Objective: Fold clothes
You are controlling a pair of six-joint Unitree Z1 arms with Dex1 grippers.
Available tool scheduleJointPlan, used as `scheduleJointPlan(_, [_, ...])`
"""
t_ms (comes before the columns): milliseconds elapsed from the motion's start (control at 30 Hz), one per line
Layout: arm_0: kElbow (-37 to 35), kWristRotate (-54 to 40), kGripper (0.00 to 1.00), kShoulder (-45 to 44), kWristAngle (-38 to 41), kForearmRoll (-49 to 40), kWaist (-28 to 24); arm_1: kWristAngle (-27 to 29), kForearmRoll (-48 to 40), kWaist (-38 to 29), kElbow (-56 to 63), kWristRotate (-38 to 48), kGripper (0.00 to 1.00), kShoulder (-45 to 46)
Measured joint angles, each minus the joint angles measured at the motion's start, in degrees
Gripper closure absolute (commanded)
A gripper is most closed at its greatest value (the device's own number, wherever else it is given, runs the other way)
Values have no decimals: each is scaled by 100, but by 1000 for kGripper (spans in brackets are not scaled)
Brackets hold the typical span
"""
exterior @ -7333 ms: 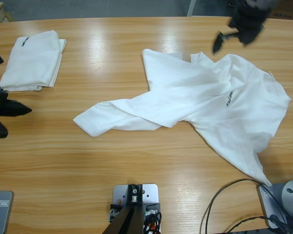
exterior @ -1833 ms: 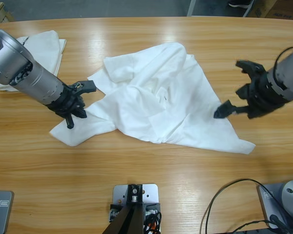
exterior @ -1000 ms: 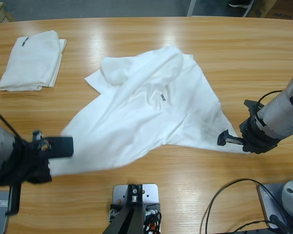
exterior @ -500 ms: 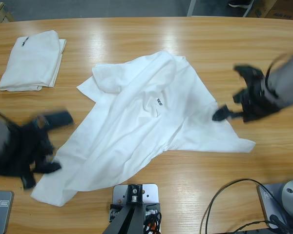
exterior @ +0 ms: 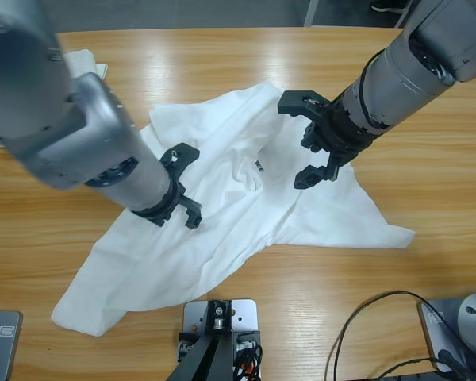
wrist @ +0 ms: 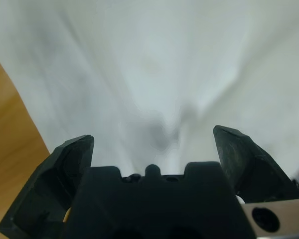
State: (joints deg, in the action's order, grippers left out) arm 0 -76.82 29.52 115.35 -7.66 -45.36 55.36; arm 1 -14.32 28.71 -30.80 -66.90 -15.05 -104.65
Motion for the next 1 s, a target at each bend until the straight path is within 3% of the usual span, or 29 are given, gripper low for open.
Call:
scheduleJointPlan(300, [-127, 0, 55, 405, -8, 202, -532, -48, -130, 327, -2, -138, 92, -411])
scheduleJointPlan(667, [-1101, 312, 46, 941, -8, -348, -765, 141, -224, 520, 265, -134, 92, -704])
scheduleJointPlan(1000, [-772, 366, 46, 782, -78, -484, -1310, 195, -584, 787, 618, 138, 92, -819])
